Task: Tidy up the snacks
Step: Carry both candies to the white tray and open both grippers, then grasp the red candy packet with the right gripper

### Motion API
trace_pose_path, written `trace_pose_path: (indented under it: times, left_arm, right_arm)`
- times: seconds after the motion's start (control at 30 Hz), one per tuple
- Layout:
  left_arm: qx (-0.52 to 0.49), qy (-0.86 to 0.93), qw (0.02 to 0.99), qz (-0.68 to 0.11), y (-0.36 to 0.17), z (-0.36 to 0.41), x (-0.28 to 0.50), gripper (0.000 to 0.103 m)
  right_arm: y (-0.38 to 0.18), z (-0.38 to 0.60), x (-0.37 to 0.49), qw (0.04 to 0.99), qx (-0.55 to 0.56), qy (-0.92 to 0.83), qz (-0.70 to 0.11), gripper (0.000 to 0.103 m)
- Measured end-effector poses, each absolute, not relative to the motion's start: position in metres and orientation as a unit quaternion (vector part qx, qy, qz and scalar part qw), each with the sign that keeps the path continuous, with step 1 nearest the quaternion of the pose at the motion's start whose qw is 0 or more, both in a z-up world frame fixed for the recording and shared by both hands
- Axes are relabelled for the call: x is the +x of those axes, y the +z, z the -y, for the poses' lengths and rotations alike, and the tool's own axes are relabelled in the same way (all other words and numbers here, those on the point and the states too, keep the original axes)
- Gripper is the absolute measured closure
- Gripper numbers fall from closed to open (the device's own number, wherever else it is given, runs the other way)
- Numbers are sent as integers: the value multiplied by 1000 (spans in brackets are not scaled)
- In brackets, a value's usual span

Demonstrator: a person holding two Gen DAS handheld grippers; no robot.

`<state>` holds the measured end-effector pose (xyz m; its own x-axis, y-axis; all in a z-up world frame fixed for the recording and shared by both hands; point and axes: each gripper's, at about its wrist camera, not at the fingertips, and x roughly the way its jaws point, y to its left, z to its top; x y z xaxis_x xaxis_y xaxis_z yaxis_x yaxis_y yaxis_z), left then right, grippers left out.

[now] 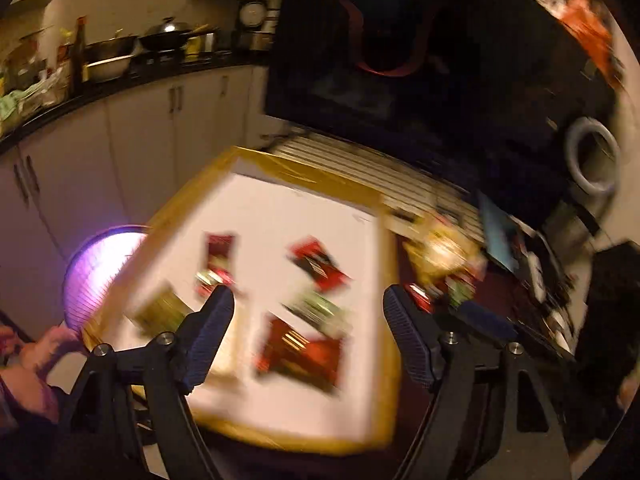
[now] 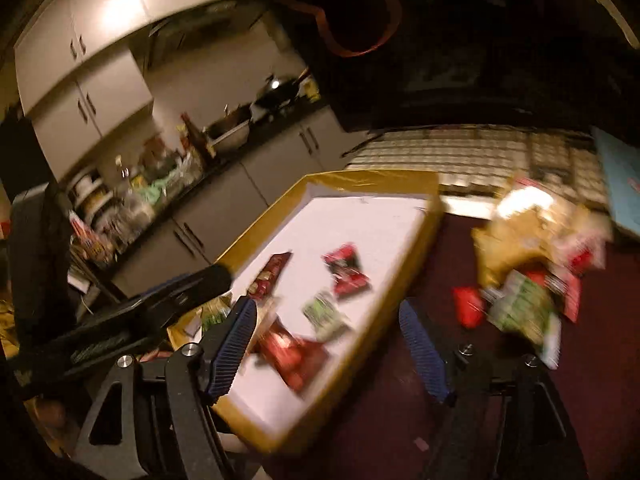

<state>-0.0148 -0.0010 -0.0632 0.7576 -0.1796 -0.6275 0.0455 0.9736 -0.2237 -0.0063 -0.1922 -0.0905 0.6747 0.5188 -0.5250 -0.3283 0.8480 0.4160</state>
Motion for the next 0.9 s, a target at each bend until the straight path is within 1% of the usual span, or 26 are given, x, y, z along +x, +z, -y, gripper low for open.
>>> trace_pose_path:
  times: [0.13,0.27,0.47,0.6,0.73,0.9]
  left_arm:
    - [-74,-121,925,-353,-67,46,-30,26]
    - [-64,-160,914,-367,-73,79,-35,26]
    - [-47,-183,899,-395,-86,108,-34,26]
    - [-51,-175,898,-399,-90,109,-32,26]
    - [-59,-166,897,-405,-93,104,-29,26]
    - [-69,-161,896,-407,-92,97,-27,26]
  right_arm:
    - [-103,257,-24,899,209,182,-340,26]
    - [-114,299,-29,902,235,120,-343,26]
    - [-129,315,-21,892,272,106,-344,26]
    - [-131,307,-4,893,264,112,-346,26]
    - [-128,289,16,893,231,151,-356,26]
    - [-113,283,63,886,199,168,-385,27]
